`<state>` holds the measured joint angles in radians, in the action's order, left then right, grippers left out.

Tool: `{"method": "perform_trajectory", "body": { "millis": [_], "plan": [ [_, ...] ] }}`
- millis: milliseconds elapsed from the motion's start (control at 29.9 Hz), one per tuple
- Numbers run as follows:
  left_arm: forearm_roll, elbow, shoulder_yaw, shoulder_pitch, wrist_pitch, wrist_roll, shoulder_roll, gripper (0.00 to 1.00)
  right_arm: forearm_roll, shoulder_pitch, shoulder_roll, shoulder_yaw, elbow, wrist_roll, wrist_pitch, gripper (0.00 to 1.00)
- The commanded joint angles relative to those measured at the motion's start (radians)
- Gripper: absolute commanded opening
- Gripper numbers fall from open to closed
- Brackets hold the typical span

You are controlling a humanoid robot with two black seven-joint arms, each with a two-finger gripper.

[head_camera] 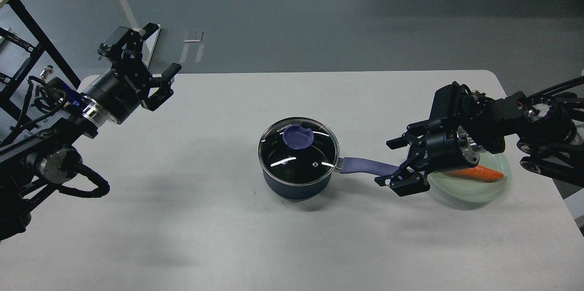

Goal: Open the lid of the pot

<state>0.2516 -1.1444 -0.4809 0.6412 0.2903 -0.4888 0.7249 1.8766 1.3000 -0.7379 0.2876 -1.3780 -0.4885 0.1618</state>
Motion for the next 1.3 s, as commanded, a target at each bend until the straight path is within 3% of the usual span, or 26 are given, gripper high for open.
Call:
{"method": "perform_trajectory", "body": {
  "millis": [0, 903, 1271],
  "plan": [
    [0.000, 0.000, -0.001, 0.000, 0.000, 0.000, -0.001, 0.99, 0.001, -0.001, 0.034, 0.027, 0.028, 0.000, -0.008, 0.95],
    [0.103, -0.021, 0.002, 0.034, 0.006, 0.000, -0.051, 0.99, -0.014, -0.088, 0.054, 0.038, 0.091, 0.000, -0.130, 0.63],
    [0.319, -0.044, 0.001, 0.057, 0.012, 0.000, -0.048, 0.99, -0.016, -0.087, 0.054, 0.038, 0.089, 0.000, -0.128, 0.39]
  ]
}}
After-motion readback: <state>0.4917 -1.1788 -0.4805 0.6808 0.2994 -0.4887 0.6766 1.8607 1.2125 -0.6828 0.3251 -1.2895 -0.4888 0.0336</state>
